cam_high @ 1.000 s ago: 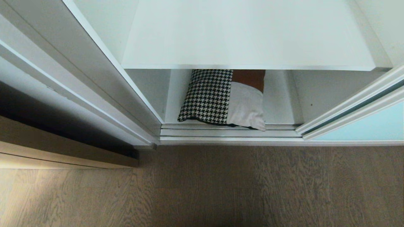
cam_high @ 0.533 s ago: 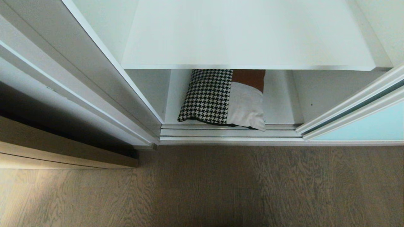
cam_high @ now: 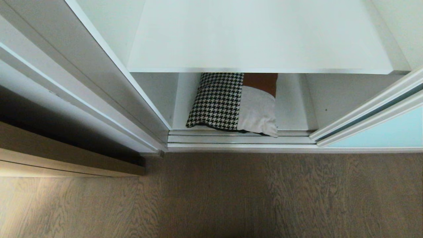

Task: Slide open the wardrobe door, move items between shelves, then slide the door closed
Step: Close the door

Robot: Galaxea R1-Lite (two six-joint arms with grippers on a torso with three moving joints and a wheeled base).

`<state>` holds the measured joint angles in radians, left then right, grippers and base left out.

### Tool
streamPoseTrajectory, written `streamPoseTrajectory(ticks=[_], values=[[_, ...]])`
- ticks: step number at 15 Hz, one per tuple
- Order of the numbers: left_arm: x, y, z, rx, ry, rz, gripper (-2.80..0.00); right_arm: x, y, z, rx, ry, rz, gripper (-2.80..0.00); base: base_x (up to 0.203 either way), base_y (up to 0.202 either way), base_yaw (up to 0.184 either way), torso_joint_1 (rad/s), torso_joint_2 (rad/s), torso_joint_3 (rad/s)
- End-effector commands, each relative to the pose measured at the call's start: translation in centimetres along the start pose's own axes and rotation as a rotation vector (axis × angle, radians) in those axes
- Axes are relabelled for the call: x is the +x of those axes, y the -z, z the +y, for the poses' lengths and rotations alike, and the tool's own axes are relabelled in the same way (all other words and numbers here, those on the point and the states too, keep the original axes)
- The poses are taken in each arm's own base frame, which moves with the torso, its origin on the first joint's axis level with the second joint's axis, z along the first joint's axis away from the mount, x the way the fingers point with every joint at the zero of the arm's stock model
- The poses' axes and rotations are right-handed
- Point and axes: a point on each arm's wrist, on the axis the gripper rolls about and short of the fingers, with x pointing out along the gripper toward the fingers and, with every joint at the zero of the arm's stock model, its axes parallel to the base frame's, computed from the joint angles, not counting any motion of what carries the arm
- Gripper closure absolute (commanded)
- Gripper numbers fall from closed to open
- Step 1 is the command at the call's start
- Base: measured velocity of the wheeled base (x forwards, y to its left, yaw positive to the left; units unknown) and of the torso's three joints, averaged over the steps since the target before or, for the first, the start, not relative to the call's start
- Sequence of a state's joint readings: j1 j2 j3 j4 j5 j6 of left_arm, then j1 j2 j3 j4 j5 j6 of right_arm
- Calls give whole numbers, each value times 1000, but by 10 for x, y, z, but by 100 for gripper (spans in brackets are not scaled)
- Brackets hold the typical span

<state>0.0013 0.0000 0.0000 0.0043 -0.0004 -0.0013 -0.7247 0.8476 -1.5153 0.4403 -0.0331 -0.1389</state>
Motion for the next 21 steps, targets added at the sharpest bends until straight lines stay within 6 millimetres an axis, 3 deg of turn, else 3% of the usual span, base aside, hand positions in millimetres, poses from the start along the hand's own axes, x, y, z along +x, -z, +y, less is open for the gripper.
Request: streamPoseTrajectory(ticks=[1,5,9,15,21], values=[[0,0,0,0,-1,0,0,-8,2,3,-143,33,-3,0,0,0,0,0,0,0],[0,0,0,0,-1,2,0,3,11,11,-176,-96,68,0,0,0,0,0,0,0],[0,0,0,0,-1,0,0,26,13,6,228,-114,145,0,0,0,0,0,0,0],[0,0,0,0,-1,0,0,73,5,-22,399,79,87,0,0,0,0,0,0,0],[0,0,0,0,-1,0,0,111,25,-37,699,-120,233,0,0,0,0,0,0,0]])
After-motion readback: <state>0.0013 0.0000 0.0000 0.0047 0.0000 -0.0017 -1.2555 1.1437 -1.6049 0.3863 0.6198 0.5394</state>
